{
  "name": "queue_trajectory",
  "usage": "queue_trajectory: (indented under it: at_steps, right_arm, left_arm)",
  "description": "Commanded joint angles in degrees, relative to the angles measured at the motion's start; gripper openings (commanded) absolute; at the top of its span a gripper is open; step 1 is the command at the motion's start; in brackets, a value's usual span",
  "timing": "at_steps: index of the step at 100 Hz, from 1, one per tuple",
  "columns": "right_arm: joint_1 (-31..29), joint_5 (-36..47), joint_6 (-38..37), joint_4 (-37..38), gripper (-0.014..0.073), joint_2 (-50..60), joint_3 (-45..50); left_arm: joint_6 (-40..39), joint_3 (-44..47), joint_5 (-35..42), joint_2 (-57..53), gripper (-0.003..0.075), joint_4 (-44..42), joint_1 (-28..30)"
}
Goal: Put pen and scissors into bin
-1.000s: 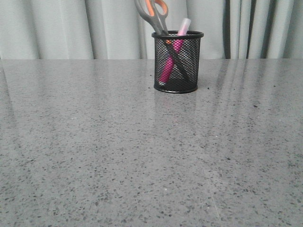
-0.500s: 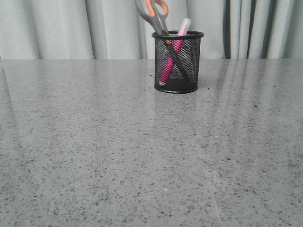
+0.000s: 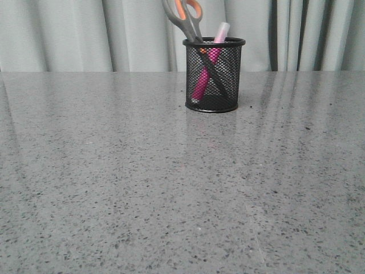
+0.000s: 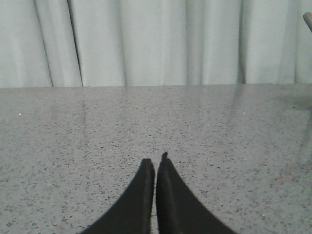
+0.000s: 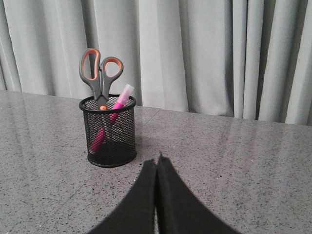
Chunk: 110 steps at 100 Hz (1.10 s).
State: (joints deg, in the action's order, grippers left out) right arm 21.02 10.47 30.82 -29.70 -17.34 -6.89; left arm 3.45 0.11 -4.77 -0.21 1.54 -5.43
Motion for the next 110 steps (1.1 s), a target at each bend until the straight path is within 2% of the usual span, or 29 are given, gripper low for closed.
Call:
queue_trajectory:
  at_steps: [1,85,90,99,110]
  right_arm:
    - [-0.2,3.8,0.7,1.0,-0.0069,-0.3,-1.6]
    - [-0.5,4.8,0.7,2.5,-0.0069,-0.3,-0.7]
    - [-1.7,6.3,-0.3,4.4,-0.0069,-0.2,0.1]
    - [-6.0,6.8,-6.2,10.7,-0.0069,0.9,1.2]
    - [-13.2,0.9,-11.5,17.0,-0.0069,4.7,1.7]
  left_arm:
    - [-0.9,2.5,4.1,-1.9,-0.0019,3.4,0.2]
    - [-0.9,2.5,4.2,-1.9,-0.0019,3.4,0.2]
    - [-0.9,2.5,4.2,-1.9,-0.0019,3.4,0.2]
    - [-0.9,2.5,4.2,-1.9,-0.0019,3.4,0.2]
    - [-0.9,2.5,4.2,-1.9,-0.0019,3.4,0.2]
